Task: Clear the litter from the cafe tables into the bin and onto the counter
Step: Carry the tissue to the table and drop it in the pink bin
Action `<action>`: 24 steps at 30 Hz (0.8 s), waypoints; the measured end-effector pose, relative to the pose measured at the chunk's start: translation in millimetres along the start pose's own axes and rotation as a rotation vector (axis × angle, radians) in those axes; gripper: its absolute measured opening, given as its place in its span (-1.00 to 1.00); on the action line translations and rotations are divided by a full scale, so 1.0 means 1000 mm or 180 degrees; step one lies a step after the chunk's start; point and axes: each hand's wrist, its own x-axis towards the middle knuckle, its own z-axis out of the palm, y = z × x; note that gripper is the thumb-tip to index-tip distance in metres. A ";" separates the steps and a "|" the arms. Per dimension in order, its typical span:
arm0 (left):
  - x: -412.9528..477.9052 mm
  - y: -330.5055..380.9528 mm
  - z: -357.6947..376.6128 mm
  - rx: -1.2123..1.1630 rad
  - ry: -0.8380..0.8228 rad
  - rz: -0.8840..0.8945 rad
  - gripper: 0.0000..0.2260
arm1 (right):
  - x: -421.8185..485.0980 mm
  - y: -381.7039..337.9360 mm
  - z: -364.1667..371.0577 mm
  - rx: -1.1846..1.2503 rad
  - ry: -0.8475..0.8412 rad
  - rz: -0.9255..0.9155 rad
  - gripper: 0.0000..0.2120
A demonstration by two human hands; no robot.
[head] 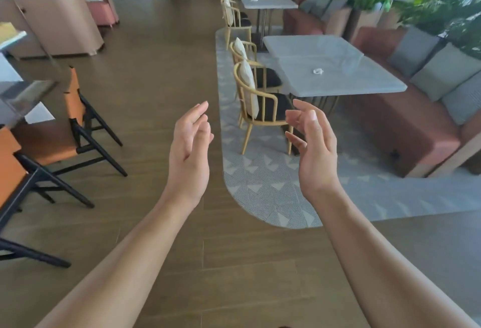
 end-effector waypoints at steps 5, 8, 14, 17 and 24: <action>0.068 -0.036 -0.023 -0.0049 0.0037 -0.0051 -0.49 | 0.062 0.032 0.047 -0.0072 -0.0091 0.0042 -0.70; 0.113 -0.062 -0.029 -0.0029 0.0037 -0.0063 -0.49 | 0.105 0.057 0.073 -0.0035 -0.0144 0.0060 -0.71; 0.224 -0.120 -0.027 0.0132 0.0064 -0.0055 -0.51 | 0.213 0.118 0.117 0.0128 -0.0187 0.0160 -0.63; 0.291 -0.144 -0.025 0.0108 0.0137 -0.0098 -0.53 | 0.285 0.143 0.141 0.0104 -0.0257 0.0192 -0.51; 0.427 -0.189 -0.028 0.0084 0.0319 -0.0107 -0.56 | 0.429 0.179 0.199 0.0114 -0.0493 0.0223 -0.64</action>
